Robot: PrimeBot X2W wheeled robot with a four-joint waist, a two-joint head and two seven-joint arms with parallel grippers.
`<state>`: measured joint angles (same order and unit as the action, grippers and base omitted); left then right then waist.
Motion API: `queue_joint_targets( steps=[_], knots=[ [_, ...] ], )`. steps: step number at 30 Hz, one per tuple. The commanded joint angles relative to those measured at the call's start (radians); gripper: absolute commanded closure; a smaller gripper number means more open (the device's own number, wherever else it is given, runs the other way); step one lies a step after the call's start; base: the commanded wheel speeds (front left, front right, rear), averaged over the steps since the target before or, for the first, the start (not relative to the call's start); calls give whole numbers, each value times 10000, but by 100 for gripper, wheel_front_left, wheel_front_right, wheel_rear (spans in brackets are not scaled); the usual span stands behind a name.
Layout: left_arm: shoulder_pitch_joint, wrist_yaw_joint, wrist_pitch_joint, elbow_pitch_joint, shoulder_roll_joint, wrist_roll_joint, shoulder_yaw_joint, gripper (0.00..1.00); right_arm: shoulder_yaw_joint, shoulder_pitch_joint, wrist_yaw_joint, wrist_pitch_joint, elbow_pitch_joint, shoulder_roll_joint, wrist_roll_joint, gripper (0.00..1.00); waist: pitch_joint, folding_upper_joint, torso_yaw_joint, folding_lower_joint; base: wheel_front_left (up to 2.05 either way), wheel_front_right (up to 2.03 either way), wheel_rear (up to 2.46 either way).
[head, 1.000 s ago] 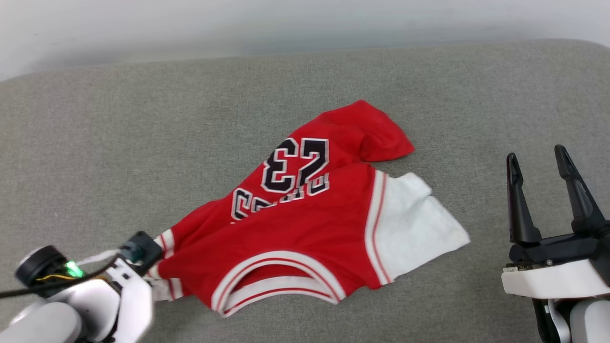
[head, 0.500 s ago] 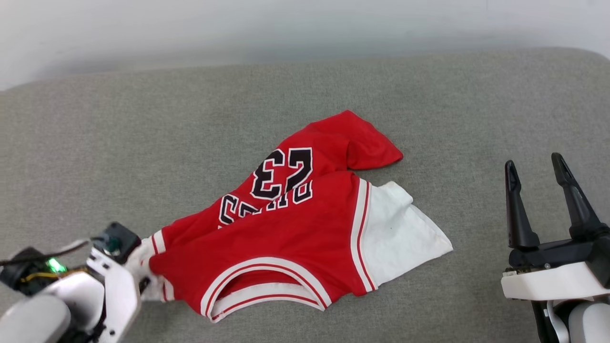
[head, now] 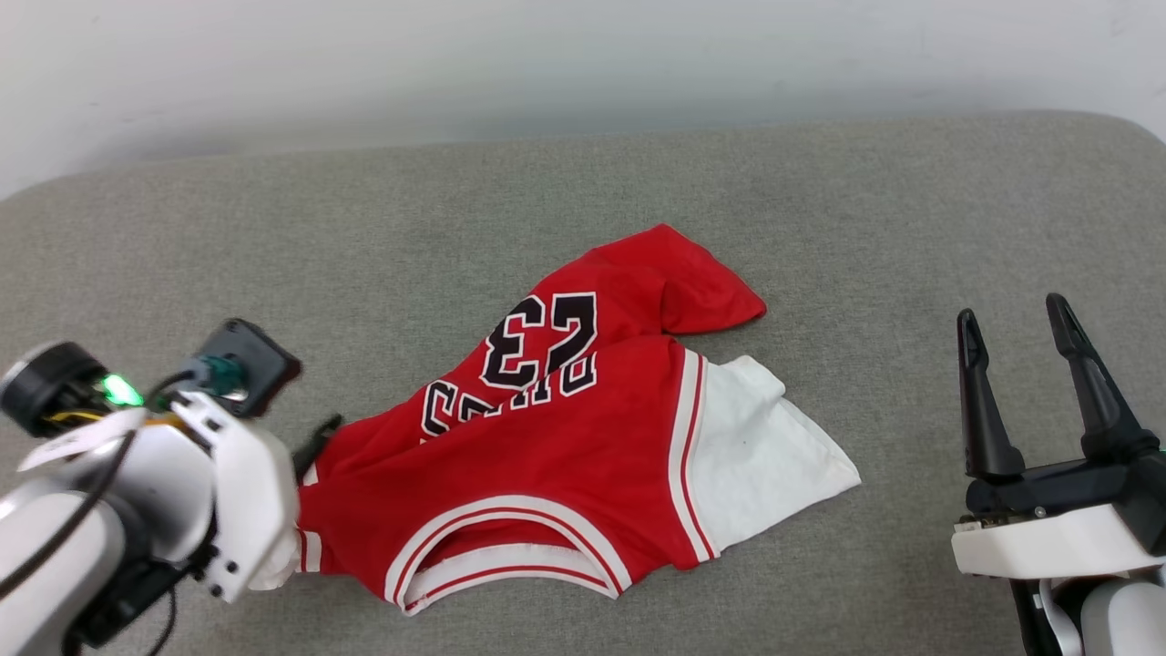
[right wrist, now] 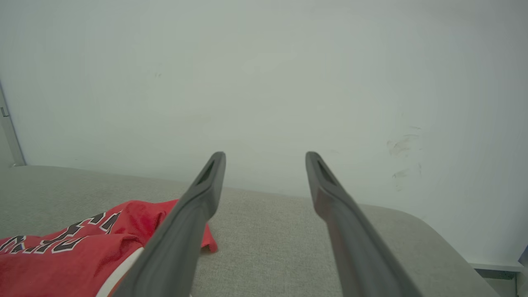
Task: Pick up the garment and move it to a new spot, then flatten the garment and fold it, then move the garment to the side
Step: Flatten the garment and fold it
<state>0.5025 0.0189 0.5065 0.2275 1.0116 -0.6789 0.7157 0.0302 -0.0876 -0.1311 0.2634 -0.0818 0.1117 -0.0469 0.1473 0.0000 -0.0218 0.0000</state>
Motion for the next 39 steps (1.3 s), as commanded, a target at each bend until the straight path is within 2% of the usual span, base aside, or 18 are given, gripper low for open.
queue_joint_targets(
  steps=[1, 8, 12, 24, 25, 31, 34, 39],
  knots=[
    [105, -81, 107, 84, -145, -115, 101, 0, -11, -66, 7, 19, -33, -16, 6, 0, 44, 0, -34, 0, 0, 0, 0],
    [-28, -878, 1592, 202, -711, -1047, 1078, 0, -80, -319, 7, 19, -84, 85, 14, 0, 418, 0, -292, 0, 0, 0, 0],
    [8, -1117, 2157, -158, -753, -902, 1631, 0, -85, -446, 7, 19, -124, 74, 4, 0, 710, 0, -453, 0, 0, 0, 0],
    [-154, -1406, 2145, -2089, -1606, -706, 2886, 0, -195, -801, 7, 20, -116, 63, 112, 0, 1244, 0, -655, 0, 0, 0, 0],
    [113, -1445, 1772, -2182, -1629, -552, 2906, 100, -167, -765, 7, 19, -75, 109, 116, 0, 1111, 0, -614, 0, 0, 0, 0],
    [894, -1458, 885, -1271, -1602, -186, 2542, 100, -93, -546, 7, 19, -73, 161, 94, 0, 700, 0, -559, 0, 0, 0, 0],
    [1100, -1454, 577, -722, -1837, -35, 2466, 100, -53, -505, 7, 19, -79, 147, 63, 0, 548, 0, -564, 0, 0, 0, 0],
    [1032, -1351, 150, -392, -2594, 92, 2650, 100, -45, -413, 7, 19, -106, 109, 27, 0, 498, 0, -589, 0, 0, 0, 0]
  ],
)
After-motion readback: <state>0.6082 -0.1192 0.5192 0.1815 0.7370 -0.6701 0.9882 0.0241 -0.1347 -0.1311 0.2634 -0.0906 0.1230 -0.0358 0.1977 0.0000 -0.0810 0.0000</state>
